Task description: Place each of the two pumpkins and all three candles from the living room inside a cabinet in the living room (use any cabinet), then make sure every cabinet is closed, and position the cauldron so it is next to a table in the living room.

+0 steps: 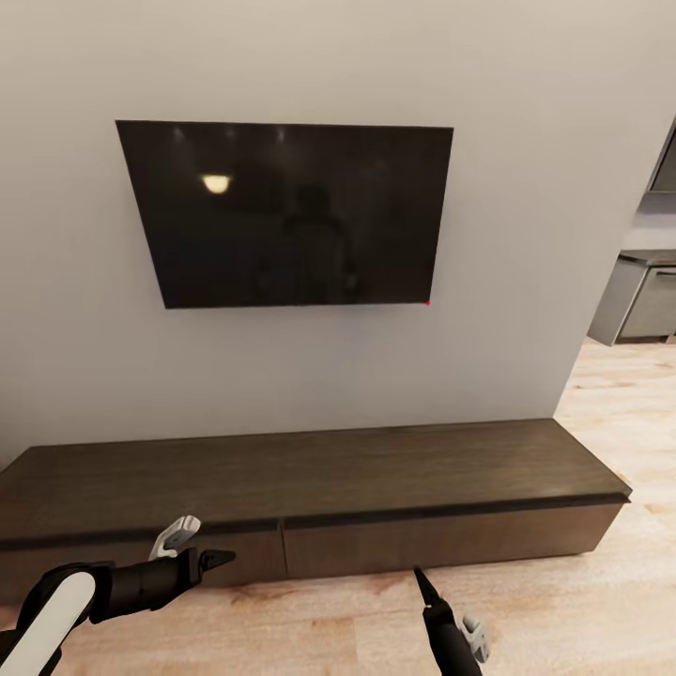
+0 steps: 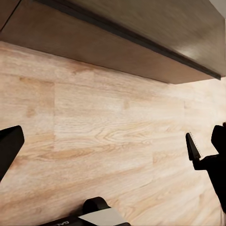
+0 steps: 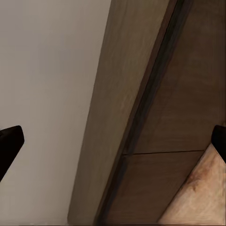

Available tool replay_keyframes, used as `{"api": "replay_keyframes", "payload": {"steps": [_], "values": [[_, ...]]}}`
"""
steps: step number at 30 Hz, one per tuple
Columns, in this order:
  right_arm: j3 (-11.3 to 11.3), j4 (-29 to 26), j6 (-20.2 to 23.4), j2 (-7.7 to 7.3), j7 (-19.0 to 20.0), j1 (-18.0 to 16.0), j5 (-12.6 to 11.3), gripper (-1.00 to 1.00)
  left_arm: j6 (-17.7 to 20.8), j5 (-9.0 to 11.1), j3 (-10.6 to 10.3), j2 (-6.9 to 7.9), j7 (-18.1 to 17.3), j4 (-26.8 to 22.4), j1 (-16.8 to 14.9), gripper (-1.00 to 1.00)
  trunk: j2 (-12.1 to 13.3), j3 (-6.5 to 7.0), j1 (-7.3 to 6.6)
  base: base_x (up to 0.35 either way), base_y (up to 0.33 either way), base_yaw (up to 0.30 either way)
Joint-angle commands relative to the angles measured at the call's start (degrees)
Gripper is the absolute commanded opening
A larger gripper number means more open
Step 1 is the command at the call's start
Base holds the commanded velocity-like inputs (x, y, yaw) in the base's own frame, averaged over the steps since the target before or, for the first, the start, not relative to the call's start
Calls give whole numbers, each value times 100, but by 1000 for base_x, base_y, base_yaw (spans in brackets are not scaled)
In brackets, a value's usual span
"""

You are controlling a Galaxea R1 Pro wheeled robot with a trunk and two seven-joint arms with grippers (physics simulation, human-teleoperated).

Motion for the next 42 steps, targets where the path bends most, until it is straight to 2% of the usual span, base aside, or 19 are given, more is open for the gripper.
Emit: {"api": "replay_keyframes", "payload": {"steps": [1, 7, 11, 13, 14, 16, 17, 19, 23, 28, 35, 38, 41, 42], "values": [[33, 17, -26, -2, 8, -4, -53, 100, 12, -10, -3, 4, -13, -2, -4, 100, -44, -24, 22, 0, 0, 0], [38, 129, -25, 30, -49, -1, -74, 100, 13, -10, 7, 5, -13, -2, -4, 100, -285, -132, 154, 0, 0, 0], [12, 108, -26, 171, -16, -3, -139, 100, 13, 11, 10, 10, -13, -2, -4, 100, -445, -204, 242, 0, 0, 0], [0, 99, -26, 230, 2, -3, -262, 100, 13, 60, 11, 21, -13, -2, -4, 100, -526, -239, 286, 0, 0, 0], [-7, 97, -26, 263, 14, -4, -435, 100, 13, 104, 11, 37, -13, -2, -4, 100, -566, -257, 308, 0, 0, 0], [-7, 97, -26, 318, 51, -3, -969, 100, 13, 193, 9, 114, -13, -2, -4, 100, -646, -293, 352, 0, 0, 0], [-6, 96, -26, 329, 61, -3, -1103, 100, 13, 219, 8, 139, -13, -2, -4, 100, -686, -311, 374, 0, 0, 0], [3, 91, -26, 358, 89, -3, -1582, 100, 9, 391, 4, 231, -13, -2, -4, 100, -766, -347, 417, 0, 0, 0], [0, 89, -29, 367, 247, -3, -1806, 100, 5, 530, -3, 273, -13, 5, -4, 100, -927, -419, 505, 0, 0, 0], [2, 89, -202, 367, 381, -8, -1854, 100, 4, 564, -6, 282, -13, 7, -2, 100, -1127, -509, 615, 0, 0, 0], [18, 89, -664, 366, 414, -13, -1792, 100, 9, 572, -55, 283, -13, -27, 19, 100, -1408, -634, 769, 0, 0, 0], [23, 102, -705, 364, 416, -56, -1634, 100, 11, 596, -64, 287, -13, -175, 21, 100, -1528, -688, 835, 0, 0, 0], [25, 122, -752, 364, 417, -89, -1345, 100, 12, 647, -67, 301, -13, -493, 46, 100, -1649, -742, 901, 0, 0, 0], [25, 121, -838, 364, 418, -99, -1161, 100, 12, 679, -76, 306, -13, -608, 65, 100, -1689, -760, 923, 0, 0, 0]]}}
